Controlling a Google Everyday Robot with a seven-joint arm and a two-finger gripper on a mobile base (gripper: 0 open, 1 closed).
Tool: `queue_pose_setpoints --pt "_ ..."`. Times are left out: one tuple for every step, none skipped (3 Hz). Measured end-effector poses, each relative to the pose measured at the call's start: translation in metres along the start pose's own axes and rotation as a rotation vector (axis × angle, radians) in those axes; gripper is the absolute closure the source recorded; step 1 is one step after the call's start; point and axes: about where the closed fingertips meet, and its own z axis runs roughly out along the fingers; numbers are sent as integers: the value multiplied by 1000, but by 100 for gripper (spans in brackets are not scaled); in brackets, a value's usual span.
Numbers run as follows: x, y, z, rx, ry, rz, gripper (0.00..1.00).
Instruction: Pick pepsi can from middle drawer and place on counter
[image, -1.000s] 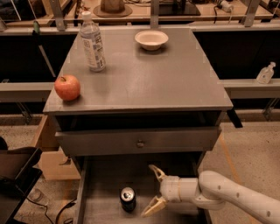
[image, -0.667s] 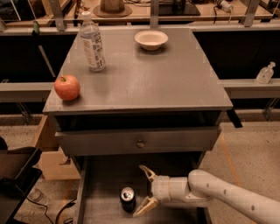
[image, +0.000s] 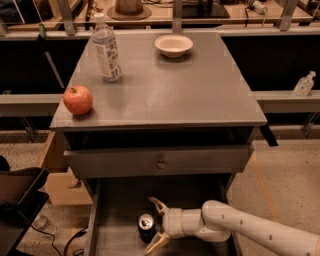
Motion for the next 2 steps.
queue_pose_setpoints --pt "17 15 10 -6 -2 21 25" --pt "16 16 11 -9 -4 21 49"
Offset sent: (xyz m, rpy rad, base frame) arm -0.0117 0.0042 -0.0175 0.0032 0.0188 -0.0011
